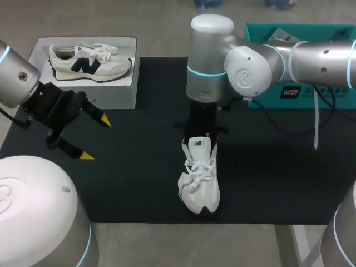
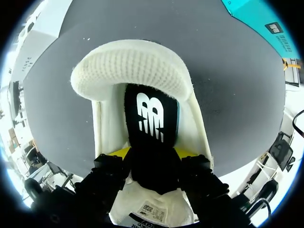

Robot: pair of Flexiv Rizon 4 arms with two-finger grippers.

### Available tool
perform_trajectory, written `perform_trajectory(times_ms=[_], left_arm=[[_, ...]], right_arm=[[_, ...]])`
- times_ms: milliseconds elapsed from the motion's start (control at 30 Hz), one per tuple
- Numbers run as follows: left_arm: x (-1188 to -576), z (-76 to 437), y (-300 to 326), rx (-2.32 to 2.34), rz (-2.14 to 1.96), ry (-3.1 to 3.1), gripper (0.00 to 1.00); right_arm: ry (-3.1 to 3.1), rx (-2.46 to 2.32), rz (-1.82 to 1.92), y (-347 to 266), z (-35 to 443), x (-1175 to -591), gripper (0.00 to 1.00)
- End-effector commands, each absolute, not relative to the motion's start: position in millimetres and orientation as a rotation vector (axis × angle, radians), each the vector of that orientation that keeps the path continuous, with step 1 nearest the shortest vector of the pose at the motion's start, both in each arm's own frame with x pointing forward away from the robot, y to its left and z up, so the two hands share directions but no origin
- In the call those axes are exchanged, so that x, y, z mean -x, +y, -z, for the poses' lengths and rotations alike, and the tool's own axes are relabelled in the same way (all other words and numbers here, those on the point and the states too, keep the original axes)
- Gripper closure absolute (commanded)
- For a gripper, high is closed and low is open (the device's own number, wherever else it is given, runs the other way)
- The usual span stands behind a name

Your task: Take the shoe out of the shoebox, open the shoe tongue, remove and reinsert the insole, then place the shoe into the shoebox

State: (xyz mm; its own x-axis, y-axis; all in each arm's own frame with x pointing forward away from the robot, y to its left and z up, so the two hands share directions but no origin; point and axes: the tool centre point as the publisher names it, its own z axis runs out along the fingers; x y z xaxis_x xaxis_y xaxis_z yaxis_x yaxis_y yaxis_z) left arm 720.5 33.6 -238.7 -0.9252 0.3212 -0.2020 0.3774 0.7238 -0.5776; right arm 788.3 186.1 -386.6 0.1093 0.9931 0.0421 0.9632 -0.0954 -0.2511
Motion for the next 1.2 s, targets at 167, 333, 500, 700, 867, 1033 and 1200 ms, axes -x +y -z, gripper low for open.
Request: perform_trajectory(times_ms=[167,333,500,700,867,1033,1200], left_arm=[[-720.0,238.8,33.5,-0.576,0.974,2.837,0.0],[-720.0,238.8,33.5,-0.576,0.974,2.837,0.0],[-720.0,238.8,33.5,-0.576,0.974,2.837,0.0],[-720.0,238.8,33.5,-0.576,0.974,2.837,0.0],[-720.0,238.8,33.5,-0.576,0.974,2.837,0.0],[-720.0,238.8,33.5,-0.576,0.974,2.837,0.0],[-720.0,238.8,33.5,-0.576,0.974,2.837,0.0]], right_arm=[[-2.003,2.202,-0.193,186.7,360.5,-791.8,0.47],[-2.034,2.227,-0.179,184.0,346.5,-796.3,0.27],[-2.066,2.268,-0.162,180.6,325.1,-799.9,0.13],[-2.082,2.3,-0.122,181.7,299.4,-793.7,0.0],[-2.087,2.311,-0.108,188.8,282.3,-780.9,0.0],[-2.042,2.294,-0.094,196.5,289.0,-761.8,0.54],[-1.978,2.263,-0.105,199.6,308.0,-746.1,1.0]])
